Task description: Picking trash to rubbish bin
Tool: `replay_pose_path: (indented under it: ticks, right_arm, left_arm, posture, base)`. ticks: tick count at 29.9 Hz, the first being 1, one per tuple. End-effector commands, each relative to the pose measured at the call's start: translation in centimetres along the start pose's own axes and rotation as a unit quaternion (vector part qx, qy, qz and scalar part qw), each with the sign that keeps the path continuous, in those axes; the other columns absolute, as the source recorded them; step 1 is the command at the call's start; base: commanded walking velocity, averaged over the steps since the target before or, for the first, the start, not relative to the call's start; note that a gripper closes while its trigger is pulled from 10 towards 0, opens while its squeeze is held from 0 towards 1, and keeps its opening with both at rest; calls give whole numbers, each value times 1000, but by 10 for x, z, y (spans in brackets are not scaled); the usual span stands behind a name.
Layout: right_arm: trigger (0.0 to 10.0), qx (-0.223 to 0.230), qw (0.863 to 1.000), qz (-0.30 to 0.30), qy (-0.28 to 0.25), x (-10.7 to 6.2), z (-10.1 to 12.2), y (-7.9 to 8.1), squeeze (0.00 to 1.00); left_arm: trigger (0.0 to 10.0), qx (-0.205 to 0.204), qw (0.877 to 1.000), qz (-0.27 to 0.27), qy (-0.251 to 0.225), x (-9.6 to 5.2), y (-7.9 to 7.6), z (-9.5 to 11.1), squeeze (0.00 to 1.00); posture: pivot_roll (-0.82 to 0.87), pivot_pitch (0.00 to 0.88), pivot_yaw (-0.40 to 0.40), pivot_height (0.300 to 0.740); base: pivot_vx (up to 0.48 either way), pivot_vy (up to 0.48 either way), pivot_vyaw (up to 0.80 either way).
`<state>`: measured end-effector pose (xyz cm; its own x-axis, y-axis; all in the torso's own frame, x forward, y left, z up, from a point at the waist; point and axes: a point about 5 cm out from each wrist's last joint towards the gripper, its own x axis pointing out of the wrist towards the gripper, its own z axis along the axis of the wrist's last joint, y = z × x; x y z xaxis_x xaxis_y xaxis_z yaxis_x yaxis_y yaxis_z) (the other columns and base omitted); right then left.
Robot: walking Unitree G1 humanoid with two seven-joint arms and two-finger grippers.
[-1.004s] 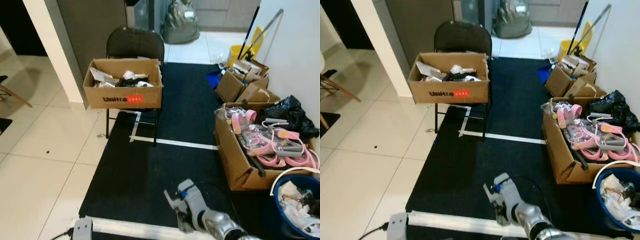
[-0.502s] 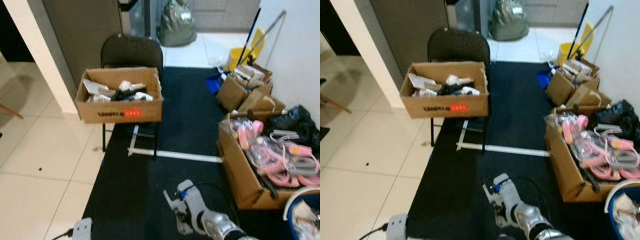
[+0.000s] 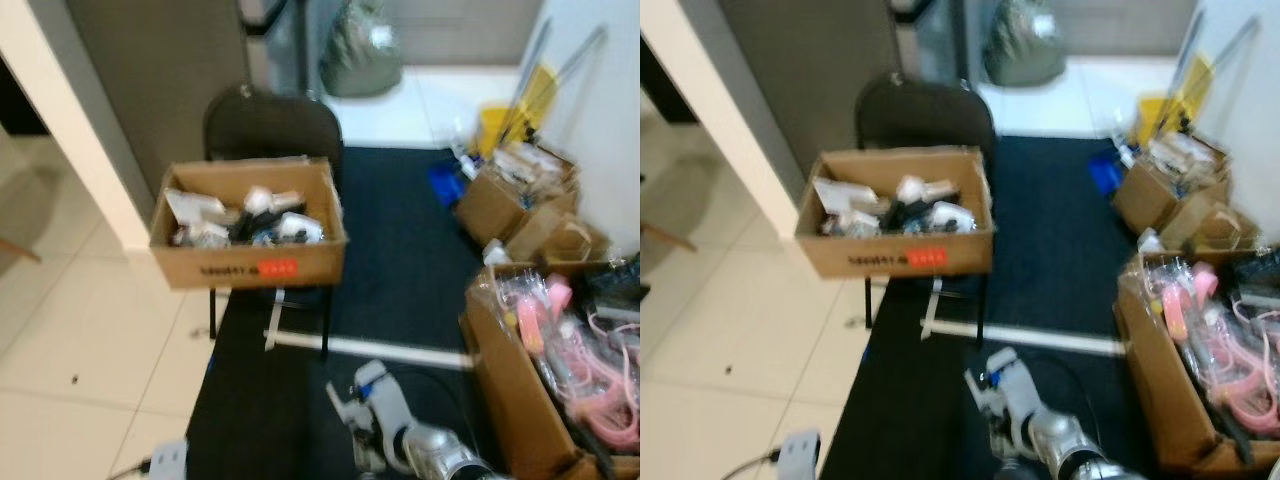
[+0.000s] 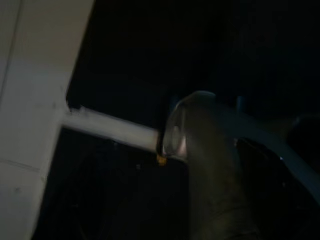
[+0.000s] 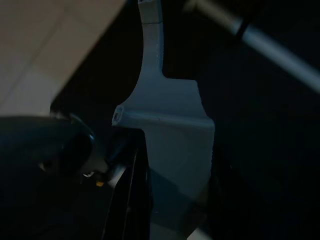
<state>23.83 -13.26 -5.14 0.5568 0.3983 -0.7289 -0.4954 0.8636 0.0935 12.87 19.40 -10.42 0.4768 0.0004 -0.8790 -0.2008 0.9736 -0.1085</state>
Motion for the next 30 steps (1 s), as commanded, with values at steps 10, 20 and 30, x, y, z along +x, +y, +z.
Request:
replay_pose_path:
  ticks: [10, 20, 30]
  right_arm:
    - [10000, 68, 973, 153, -157, 9, 77, 30, 0]
    - [10000, 48, 916, 303, -259, 3, 143, 74, 0]
    - [10000, -12, 916, 268, -298, 0, 174, 84, 0]
  left_arm:
    - [10000, 9, 1000, 7, 23, -3, 7, -11, 0]
    - [10000, 5, 1000, 6, 22, -3, 6, -11, 0]
    - [10000, -2, 1000, 7, 23, -3, 5, -13, 0]
  posture:
    - [-18, 67, 51, 740]
    - [-10, 68, 44, 740]
    - [-4, 66, 35, 740]
  base:
    - [480, 0, 0]
    - [480, 0, 0]
    - [480, 0, 0]
